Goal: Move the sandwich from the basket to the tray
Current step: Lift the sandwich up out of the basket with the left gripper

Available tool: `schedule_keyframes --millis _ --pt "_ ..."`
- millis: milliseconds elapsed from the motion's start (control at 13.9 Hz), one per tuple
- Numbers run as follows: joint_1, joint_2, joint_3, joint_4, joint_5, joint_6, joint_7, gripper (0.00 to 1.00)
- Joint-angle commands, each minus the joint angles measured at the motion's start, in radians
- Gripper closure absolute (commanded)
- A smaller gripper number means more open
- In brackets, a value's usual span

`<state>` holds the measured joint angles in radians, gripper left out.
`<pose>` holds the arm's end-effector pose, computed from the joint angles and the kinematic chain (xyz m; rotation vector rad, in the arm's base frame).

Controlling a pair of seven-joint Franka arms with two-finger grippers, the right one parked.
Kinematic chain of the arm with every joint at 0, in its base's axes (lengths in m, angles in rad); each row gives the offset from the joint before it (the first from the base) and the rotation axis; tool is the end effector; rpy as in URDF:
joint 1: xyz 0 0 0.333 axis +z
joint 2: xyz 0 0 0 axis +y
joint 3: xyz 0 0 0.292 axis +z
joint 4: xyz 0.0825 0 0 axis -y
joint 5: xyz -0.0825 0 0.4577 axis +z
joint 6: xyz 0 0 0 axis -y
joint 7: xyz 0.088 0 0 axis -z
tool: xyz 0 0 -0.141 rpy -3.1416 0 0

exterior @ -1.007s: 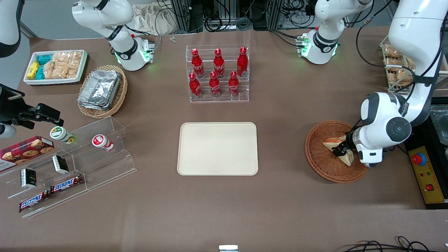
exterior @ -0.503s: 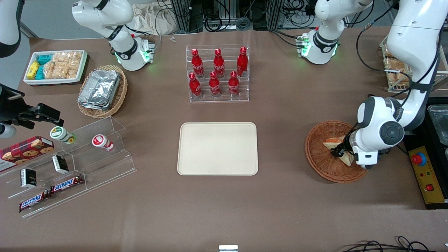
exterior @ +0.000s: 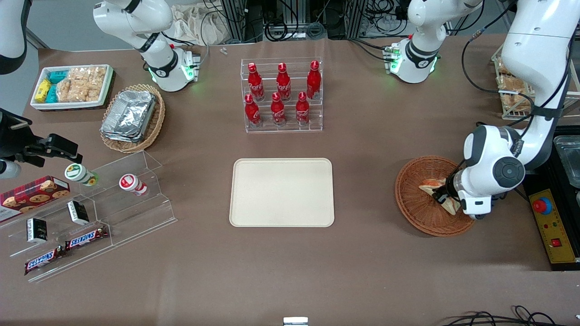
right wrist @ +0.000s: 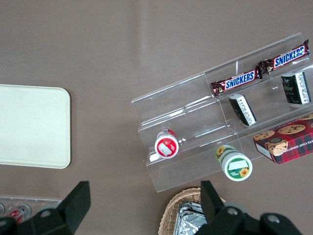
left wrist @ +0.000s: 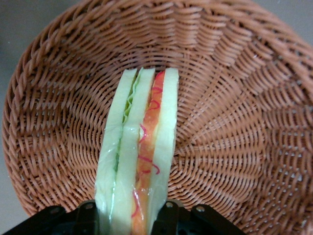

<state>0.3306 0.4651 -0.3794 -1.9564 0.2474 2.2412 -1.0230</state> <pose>0.6369 -0.0273 0.1328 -2.7961 -1.2339 0.1687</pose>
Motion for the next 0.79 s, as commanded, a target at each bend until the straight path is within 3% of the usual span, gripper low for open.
schedule_keyframes --millis 0,288,575,719 --pt "0.008 -0.031 -0.012 0.054 0.015 -0.095 -0.037 1.00" --pt "0.002 -0.074 -0.018 0.177 0.022 -0.320 -0.008 1.00" --pt "-0.001 -0.163 -0.052 0.293 0.007 -0.510 0.145 1.00" --pt "0.001 -0.157 -0.102 0.414 -0.042 -0.653 0.249 1.00"
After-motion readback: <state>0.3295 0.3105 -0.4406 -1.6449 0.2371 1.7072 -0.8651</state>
